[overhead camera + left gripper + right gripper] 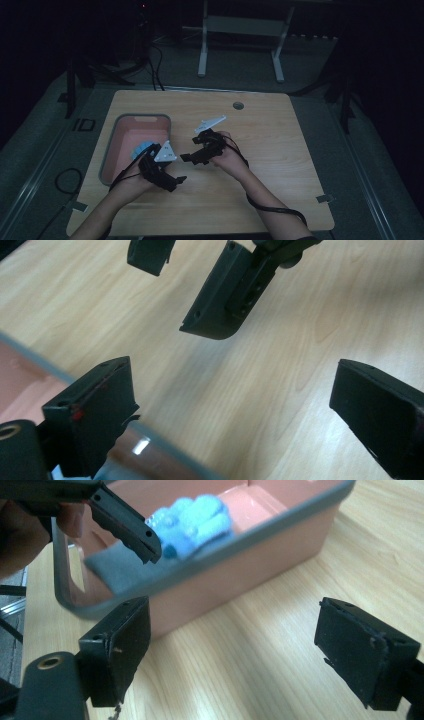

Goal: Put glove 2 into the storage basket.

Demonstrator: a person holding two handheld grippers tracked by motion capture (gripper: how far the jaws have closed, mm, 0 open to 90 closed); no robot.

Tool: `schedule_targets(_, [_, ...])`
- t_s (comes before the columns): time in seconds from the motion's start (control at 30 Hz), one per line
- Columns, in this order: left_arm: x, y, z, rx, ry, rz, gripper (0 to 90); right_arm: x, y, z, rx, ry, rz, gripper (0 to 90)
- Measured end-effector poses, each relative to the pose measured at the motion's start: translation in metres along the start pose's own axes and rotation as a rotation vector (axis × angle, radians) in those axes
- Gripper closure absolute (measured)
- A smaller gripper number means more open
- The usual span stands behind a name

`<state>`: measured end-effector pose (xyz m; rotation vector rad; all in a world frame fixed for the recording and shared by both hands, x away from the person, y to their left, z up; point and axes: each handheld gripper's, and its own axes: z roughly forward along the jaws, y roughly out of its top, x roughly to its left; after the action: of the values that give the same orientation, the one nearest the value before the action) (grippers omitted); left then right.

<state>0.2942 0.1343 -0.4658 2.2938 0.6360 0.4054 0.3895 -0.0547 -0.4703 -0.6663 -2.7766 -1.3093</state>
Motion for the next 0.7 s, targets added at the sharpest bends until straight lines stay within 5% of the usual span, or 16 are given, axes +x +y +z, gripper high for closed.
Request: schedule_targets(0.7, [-0.037, 0.016, 0.04, -0.013, -0.115, 0.061, 3.9, -0.016, -0.069, -0.028, 0.015, -0.036, 0.043, 14.9])
